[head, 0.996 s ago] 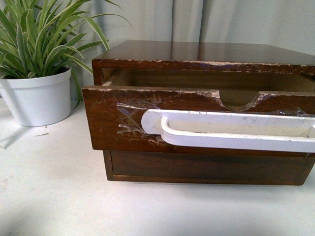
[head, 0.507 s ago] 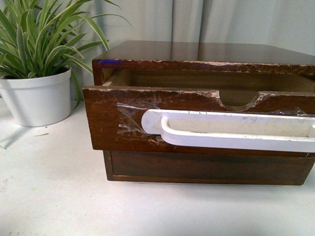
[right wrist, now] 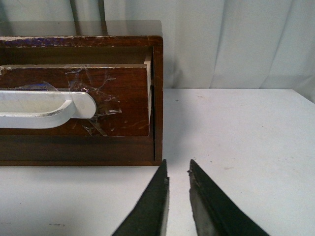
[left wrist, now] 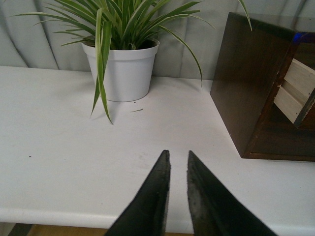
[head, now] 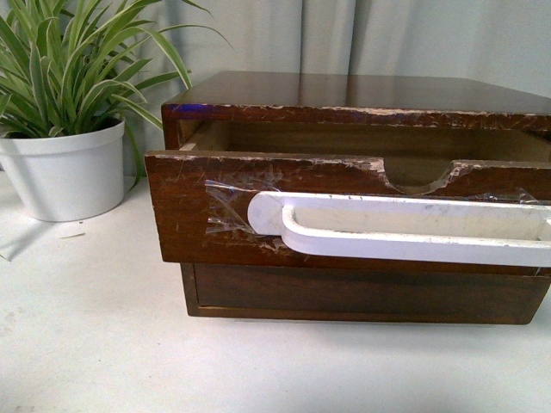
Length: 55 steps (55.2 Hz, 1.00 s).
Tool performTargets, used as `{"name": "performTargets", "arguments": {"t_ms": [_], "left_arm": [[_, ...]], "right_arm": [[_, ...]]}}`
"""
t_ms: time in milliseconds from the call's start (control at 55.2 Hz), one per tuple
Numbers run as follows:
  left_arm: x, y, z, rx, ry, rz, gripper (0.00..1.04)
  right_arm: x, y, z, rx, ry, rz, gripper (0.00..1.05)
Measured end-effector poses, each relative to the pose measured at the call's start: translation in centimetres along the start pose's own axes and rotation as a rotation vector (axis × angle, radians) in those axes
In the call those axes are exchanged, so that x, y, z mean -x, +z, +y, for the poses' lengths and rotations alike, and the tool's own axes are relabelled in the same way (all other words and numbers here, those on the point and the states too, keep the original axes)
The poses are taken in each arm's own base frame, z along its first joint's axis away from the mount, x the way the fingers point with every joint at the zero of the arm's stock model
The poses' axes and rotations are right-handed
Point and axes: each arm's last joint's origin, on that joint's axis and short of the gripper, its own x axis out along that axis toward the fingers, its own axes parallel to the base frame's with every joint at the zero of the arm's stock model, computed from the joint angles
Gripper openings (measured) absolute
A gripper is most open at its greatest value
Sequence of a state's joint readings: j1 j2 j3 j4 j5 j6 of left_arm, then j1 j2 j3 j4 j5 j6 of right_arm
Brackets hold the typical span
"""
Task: Open drawer
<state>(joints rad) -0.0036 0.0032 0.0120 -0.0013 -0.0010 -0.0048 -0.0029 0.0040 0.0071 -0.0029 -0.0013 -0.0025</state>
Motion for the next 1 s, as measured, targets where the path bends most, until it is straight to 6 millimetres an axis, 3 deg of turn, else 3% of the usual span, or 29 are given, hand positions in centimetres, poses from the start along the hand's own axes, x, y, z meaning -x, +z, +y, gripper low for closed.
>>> {"name": "performTargets", "arguments": {"t_ms": [417,489,996], "left_arm": [[0.0,0.0,0.0,0.0,0.0,0.0,0.98],[0.0,0.0,0.0,-0.001,0.0,0.0,0.99],[0.0,0.0,0.0,0.0,0.0,0.0,0.99]], "right_arm": [[0.0,0.0,0.0,0.0,0.0,0.0,0.85],[0.0,0.0,0.0,0.0,0.0,0.0,0.97],[0.0,0.0,0.0,0.0,0.0,0.0,0.96]]}}
